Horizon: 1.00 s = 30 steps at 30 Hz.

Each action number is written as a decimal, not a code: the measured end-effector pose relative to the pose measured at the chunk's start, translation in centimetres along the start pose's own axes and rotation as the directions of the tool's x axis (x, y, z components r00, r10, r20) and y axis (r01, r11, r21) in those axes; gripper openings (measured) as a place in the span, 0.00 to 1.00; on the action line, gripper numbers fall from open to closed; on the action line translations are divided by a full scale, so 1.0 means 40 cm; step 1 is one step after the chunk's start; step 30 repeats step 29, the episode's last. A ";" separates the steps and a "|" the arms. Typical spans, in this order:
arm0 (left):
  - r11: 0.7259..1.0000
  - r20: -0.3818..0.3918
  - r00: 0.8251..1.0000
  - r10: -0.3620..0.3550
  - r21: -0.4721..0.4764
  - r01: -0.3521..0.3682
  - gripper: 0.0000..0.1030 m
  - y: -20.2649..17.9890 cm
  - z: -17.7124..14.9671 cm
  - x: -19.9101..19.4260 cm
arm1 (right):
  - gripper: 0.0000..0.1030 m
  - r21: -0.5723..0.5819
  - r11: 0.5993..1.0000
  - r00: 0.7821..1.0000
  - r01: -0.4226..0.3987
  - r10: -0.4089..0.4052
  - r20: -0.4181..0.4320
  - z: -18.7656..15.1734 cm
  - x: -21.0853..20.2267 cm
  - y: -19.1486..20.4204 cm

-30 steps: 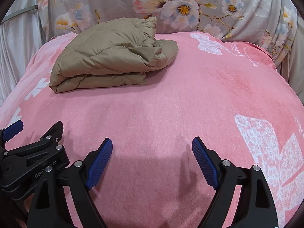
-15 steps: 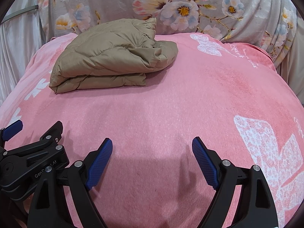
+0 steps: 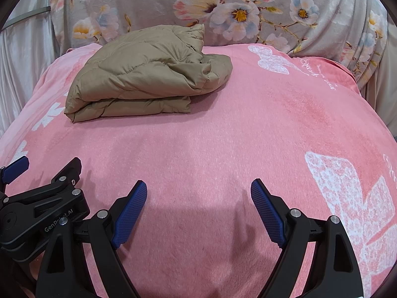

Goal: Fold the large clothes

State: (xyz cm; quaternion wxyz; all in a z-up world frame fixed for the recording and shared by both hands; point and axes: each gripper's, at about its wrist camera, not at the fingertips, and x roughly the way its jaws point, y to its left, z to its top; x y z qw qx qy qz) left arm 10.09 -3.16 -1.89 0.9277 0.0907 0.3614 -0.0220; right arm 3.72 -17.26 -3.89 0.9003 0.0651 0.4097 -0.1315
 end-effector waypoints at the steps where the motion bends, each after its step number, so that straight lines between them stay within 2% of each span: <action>1: 1.000 0.000 1.000 0.000 0.000 0.000 0.95 0.000 0.000 0.000 | 0.81 0.000 1.000 1.000 0.000 0.000 0.000 0.000 0.000 0.000; 20: 1.000 0.001 1.000 0.001 -0.001 -0.001 0.93 -0.002 0.001 -0.004 | 0.81 -0.005 1.000 1.000 0.005 -0.005 0.003 0.001 -0.002 0.001; 24: 1.000 0.008 1.000 0.003 0.007 -0.003 0.88 -0.009 0.003 -0.010 | 0.81 -0.010 1.000 1.000 0.011 -0.011 0.004 0.001 -0.003 0.003; 30: 1.000 0.009 1.000 0.002 0.008 -0.002 0.87 -0.011 0.006 -0.007 | 0.81 -0.011 1.000 1.000 0.013 -0.012 0.006 0.006 -0.005 -0.001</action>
